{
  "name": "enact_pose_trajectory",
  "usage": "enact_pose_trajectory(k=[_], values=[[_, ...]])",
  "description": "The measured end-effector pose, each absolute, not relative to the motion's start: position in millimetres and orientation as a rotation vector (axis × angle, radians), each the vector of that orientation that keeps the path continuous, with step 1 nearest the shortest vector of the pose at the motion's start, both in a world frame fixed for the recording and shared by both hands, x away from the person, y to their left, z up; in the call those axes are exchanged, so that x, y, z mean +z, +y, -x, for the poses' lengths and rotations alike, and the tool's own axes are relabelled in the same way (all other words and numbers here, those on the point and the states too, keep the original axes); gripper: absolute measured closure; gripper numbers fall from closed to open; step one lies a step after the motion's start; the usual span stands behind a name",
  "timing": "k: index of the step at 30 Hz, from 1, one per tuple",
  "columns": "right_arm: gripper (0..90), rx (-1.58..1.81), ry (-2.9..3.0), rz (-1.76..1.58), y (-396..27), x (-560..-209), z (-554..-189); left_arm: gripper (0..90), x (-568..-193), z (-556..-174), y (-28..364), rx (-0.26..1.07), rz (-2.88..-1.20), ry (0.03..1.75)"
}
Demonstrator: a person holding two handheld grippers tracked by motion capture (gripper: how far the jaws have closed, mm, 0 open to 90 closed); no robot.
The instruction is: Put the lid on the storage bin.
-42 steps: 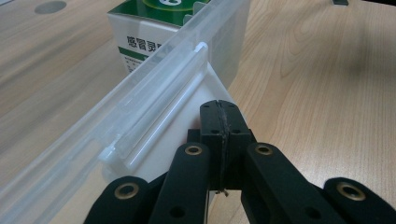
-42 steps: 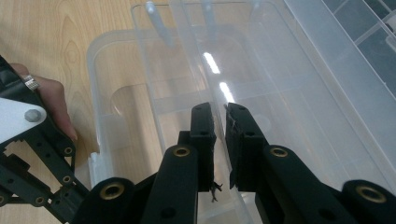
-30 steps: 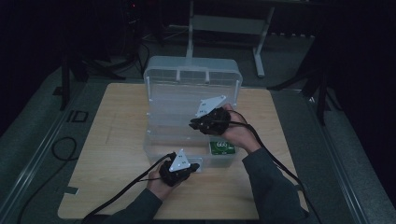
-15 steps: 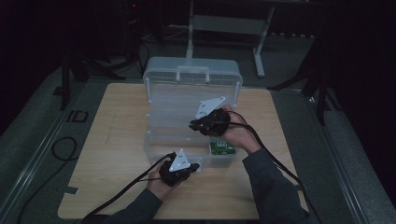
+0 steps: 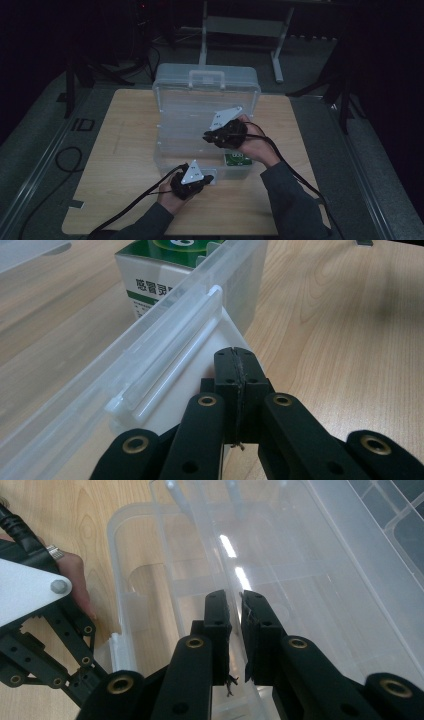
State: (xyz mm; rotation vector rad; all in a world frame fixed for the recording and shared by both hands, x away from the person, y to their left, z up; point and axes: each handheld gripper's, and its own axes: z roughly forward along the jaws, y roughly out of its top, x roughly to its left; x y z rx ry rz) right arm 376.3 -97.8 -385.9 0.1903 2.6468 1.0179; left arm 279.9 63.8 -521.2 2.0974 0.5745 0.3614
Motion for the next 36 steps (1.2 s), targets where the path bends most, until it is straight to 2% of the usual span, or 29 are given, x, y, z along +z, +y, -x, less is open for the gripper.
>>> enact_pose_trajectory(k=[36], values=[[80.1,0.968,2.628,-0.157,-95.5,-391.8,-362.7,90.0,-521.3,-280.0,64.0,0.360,-2.096,0.573]])
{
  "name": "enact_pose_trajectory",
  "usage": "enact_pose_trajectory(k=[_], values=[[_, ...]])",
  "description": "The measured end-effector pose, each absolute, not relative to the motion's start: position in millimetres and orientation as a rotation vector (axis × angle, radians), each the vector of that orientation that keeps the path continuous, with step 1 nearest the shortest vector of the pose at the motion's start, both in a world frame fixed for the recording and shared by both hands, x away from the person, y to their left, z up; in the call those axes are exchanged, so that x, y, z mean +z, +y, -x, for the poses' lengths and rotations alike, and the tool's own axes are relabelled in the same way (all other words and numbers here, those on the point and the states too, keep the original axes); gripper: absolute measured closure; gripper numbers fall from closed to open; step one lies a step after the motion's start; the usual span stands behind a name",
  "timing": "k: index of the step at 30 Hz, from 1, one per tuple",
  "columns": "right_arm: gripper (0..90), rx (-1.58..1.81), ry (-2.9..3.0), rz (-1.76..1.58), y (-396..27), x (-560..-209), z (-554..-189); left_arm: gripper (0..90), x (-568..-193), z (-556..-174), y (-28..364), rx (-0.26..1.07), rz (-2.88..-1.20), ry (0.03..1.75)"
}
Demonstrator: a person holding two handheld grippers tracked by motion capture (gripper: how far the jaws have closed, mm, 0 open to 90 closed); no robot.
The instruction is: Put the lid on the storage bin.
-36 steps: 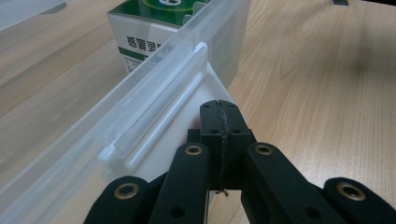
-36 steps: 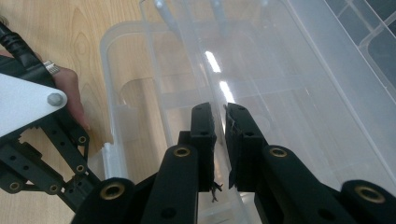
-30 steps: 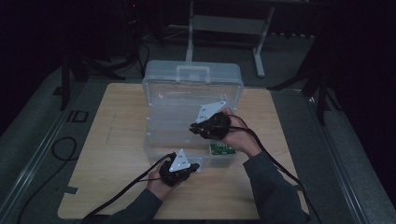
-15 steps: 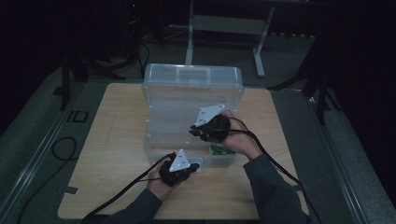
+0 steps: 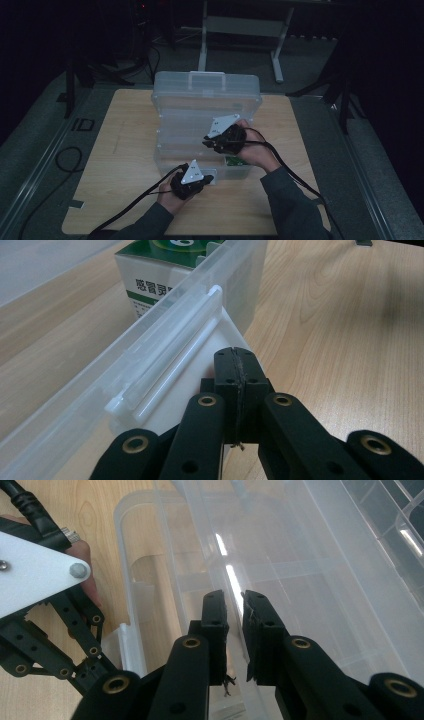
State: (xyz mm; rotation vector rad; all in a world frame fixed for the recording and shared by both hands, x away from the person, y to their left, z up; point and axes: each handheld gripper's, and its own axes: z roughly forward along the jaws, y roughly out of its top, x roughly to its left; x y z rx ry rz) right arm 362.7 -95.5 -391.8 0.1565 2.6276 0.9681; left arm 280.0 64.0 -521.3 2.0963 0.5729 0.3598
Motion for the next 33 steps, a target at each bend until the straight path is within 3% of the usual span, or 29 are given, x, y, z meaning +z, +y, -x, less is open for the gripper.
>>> enact_pose_trajectory(k=[33], values=[[84.8,0.952,2.630,-0.092,-94.7,-395.1,-355.1,90.0,-521.3,-280.2,64.1,0.355,-2.095,0.575]])
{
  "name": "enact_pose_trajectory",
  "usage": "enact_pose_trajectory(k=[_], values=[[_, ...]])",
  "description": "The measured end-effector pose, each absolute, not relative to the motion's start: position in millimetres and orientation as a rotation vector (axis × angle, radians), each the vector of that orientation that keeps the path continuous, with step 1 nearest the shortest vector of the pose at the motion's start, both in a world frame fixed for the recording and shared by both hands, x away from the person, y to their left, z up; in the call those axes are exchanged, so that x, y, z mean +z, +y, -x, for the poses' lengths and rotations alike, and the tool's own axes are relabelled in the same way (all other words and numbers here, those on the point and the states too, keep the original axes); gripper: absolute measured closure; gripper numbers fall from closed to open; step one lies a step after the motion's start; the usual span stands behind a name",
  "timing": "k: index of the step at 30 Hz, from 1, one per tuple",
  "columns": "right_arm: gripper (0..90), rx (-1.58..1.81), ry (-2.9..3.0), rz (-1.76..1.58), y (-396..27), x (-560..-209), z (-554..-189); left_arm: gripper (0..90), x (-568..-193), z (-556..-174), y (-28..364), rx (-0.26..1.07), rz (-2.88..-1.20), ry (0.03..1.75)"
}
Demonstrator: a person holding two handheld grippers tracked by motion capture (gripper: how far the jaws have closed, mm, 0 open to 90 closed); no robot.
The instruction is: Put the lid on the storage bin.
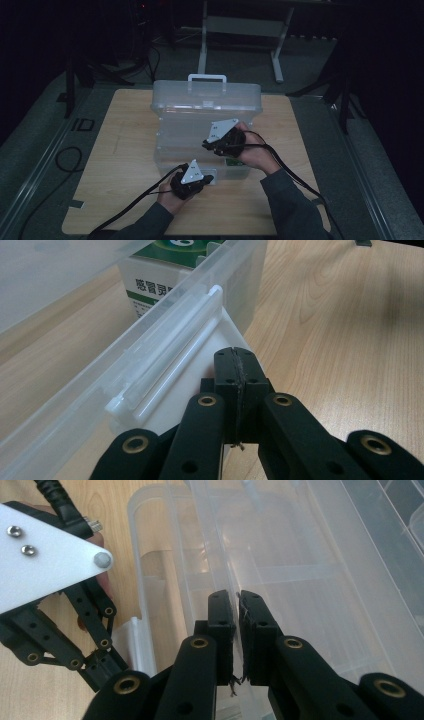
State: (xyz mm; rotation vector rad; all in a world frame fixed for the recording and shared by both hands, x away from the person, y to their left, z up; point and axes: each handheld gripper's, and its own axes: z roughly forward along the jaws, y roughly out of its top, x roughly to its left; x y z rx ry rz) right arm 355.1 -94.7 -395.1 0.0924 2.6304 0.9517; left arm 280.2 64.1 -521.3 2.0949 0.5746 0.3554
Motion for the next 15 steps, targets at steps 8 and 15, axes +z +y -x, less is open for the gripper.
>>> enact_pose_trajectory(k=[8,15], values=[[85.7,0.961,2.642,-0.079,-95.8,-399.8,-353.3,90.0,-522.0,-280.4,63.6,0.360,-2.098,0.581],[87.9,0.952,2.668,-0.069,-93.0,-407.6,-351.6,90.0,-522.5,-281.2,64.4,0.369,-2.106,0.591]])
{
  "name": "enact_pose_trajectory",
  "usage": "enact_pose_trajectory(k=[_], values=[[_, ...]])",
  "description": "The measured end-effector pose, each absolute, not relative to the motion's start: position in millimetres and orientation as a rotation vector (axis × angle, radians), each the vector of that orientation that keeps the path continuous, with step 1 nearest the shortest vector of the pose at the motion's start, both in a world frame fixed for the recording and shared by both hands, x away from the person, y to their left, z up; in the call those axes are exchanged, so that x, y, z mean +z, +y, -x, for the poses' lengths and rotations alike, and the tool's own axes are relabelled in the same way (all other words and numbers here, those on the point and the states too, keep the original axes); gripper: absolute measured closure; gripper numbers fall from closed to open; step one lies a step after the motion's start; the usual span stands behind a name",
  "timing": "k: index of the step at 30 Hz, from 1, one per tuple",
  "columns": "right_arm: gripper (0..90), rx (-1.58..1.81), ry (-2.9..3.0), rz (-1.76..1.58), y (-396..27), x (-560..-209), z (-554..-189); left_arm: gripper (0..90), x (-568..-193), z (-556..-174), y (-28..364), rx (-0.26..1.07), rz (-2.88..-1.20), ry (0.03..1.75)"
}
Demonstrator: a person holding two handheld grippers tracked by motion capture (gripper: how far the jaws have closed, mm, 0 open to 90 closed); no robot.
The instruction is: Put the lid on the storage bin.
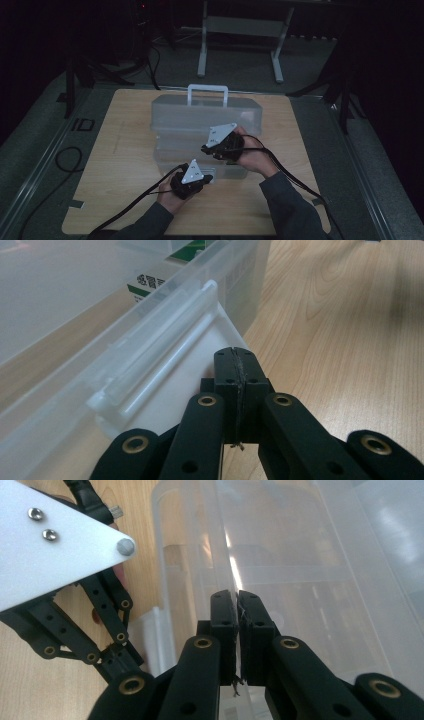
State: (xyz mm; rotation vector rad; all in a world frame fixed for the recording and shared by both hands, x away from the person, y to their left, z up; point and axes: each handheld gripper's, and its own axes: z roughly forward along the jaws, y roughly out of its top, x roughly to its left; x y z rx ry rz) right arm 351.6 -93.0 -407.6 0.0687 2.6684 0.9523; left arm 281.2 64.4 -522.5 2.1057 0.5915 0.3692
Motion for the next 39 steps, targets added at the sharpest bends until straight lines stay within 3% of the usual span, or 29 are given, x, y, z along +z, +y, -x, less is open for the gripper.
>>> enact_pose_trajectory(k=[9,32,39], values=[[87.5,0.931,2.675,-0.052,-91.3,-413.5,-347.8,90.0,-523.3,-281.0,63.5,0.368,-2.109,0.591],[74.5,1.106,2.679,-0.052,-99.4,-401.4,-347.2,89.8,-522.8,-279.9,63.2,0.374,-2.111,0.590],[76.9,1.098,2.724,-0.018,-97.7,-403.0,-344.1,89.8,-520.7,-279.1,64.3,0.384,-2.106,0.595]])
